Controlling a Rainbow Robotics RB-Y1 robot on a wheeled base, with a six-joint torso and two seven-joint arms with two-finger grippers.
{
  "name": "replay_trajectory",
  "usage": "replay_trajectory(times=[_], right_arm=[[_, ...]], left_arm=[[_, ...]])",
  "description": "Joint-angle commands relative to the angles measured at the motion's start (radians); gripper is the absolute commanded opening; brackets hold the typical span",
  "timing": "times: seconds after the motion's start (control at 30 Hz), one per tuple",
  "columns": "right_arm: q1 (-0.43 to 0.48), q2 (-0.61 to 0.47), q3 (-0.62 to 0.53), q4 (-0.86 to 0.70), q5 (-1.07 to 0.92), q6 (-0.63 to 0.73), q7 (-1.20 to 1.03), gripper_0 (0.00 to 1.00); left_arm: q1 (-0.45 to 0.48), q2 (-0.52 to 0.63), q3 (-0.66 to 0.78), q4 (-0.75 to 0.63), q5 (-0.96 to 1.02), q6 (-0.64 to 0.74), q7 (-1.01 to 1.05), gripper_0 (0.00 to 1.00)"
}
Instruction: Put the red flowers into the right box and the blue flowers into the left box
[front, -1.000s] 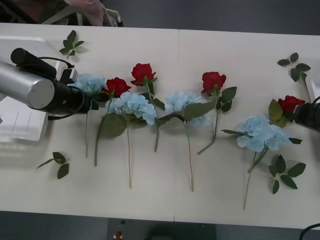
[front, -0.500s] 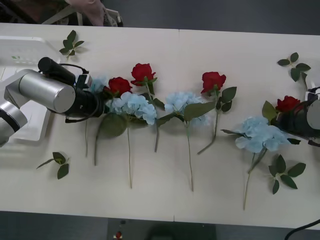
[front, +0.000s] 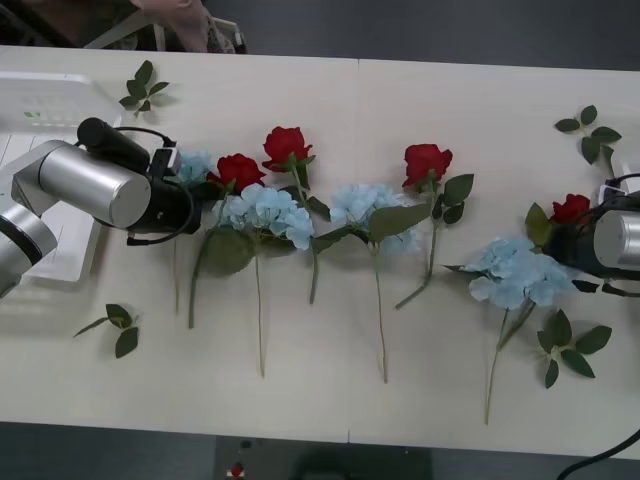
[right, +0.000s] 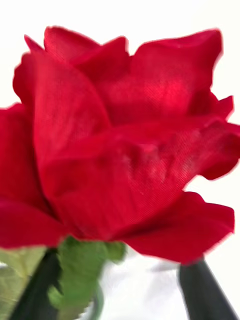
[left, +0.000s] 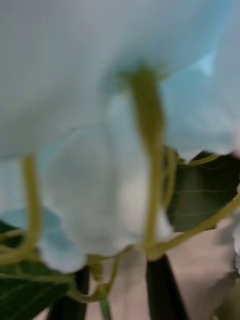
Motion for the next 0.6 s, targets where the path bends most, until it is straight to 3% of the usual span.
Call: replay_trajectory(times=[0.03,0.33,0.6], right_arm=[[-0.01,0.002,-0.006,0.022,-0.004,-0.007,-0.059,0.0],[-0.01,-0.017,-0.008,-0.001,-0.007,0.002,-0.055,0.0],[-0.01,-0.089,-0.014,-0.193,0.004,0.224,-0.059,0.0]], left_arm=[[-0.025,0.01,0.013,0.0,-0.026,-0.013,-0.03,0.0],[-0.025,0.076,0.017,-0.057,-0.046,0.018,-0.027,0.0],[-0.024,0.292,0.154,-0.362,0.096,0.337,-0.036,0.0]])
